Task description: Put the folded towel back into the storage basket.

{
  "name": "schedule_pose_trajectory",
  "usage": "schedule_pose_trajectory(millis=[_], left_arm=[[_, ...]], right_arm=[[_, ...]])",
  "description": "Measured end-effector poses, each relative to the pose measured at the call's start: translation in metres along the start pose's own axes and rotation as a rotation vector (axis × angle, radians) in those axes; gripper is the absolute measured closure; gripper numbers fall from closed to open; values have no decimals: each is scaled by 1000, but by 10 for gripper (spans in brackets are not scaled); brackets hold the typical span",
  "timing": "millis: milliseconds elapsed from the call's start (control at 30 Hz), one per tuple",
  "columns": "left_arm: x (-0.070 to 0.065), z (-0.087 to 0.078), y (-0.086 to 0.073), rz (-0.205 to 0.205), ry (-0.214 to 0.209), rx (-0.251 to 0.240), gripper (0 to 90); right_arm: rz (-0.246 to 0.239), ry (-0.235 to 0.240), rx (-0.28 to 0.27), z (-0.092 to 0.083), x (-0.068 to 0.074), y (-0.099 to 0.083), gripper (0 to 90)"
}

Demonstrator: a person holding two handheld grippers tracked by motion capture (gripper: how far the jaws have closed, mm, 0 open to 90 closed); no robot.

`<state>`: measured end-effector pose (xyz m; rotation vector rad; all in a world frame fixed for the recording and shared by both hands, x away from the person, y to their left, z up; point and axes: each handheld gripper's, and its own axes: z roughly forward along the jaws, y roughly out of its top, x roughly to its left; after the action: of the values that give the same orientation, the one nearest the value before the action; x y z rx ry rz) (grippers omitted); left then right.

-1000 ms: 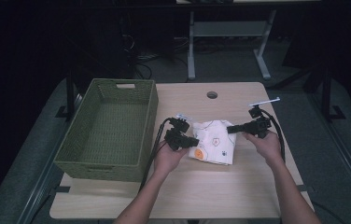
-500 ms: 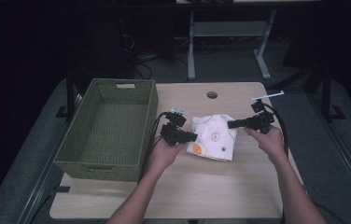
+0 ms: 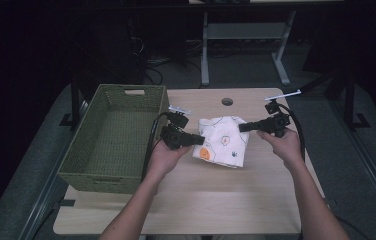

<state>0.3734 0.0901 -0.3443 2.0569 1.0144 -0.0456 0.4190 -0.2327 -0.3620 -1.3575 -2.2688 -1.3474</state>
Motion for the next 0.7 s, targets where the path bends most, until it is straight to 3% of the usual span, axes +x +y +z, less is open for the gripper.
schedule_pose_trajectory(millis=[367,700], left_arm=[[4,-34,5,15,-16,-37,837],[14,-60,8,10,-21,-59,837]], right_arm=[[-32,-4,-2,0,26,18,832],[-47,21,-12,8,45,33,831]])
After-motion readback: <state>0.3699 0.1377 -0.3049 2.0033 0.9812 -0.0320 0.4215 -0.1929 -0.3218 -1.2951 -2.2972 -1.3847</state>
